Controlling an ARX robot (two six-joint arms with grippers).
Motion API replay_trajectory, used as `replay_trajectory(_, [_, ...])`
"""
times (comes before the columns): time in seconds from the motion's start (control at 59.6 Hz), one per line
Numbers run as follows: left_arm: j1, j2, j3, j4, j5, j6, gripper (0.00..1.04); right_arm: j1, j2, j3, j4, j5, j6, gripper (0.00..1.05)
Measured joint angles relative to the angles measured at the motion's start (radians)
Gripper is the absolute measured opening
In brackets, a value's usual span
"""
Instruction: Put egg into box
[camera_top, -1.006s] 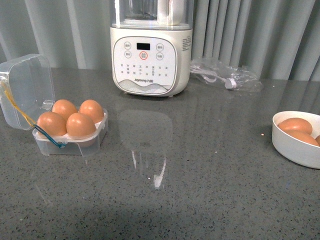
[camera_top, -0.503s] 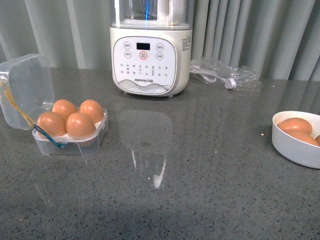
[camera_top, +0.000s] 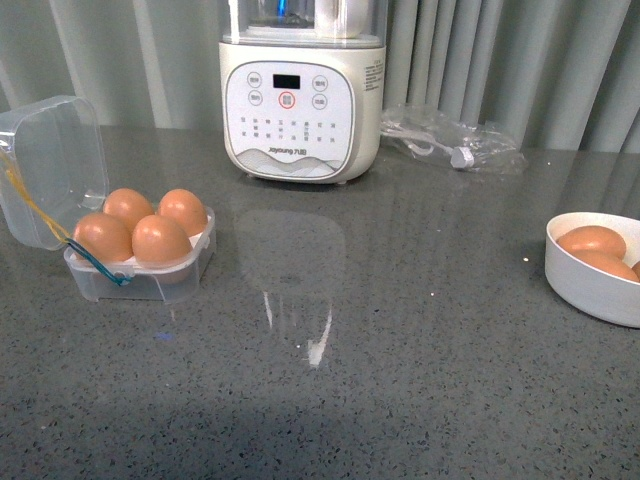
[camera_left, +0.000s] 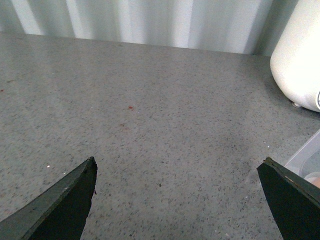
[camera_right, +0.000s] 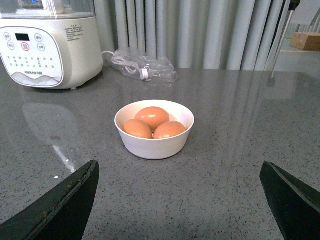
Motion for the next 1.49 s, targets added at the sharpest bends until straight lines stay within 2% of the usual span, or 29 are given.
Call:
replay_trajectory(0.201, [-0.008,0.104,0.100,-0.024,0.016,-0.017,0.98,0.000,0.000,0.000,0.000,0.000,0.000,0.97])
replay_trajectory(0.436, [-0.044,0.169,0.124,-0.023,-0.026,-0.039,0.98,0.000,0.000,0.000,0.000,0.000,0.000,0.97])
replay_trajectory(0.906, [-0.278,0.064,0.023,0.023,-0.068,-0.064,0.98,0.000,0.000,0.000,0.000,0.000,0.000,0.97])
replay_trajectory(1.224, [-0.500,-0.080,-0.092,-0.021,-0.074,-0.003,0.98,0.000,0.000,0.000,0.000,0.000,0.000,0.97])
replay_trajectory(1.342, [-0.535,-0.097,-0.107,-0.036,-0.085,0.022,0.98,0.000,0.000,0.000,0.000,0.000,0.000,0.97])
replay_trajectory(1.492, [-0.529,-0.162,-0.106,-0.068,-0.106,0.023,0.98,0.000,0.000,0.000,0.000,0.000,0.000,0.97])
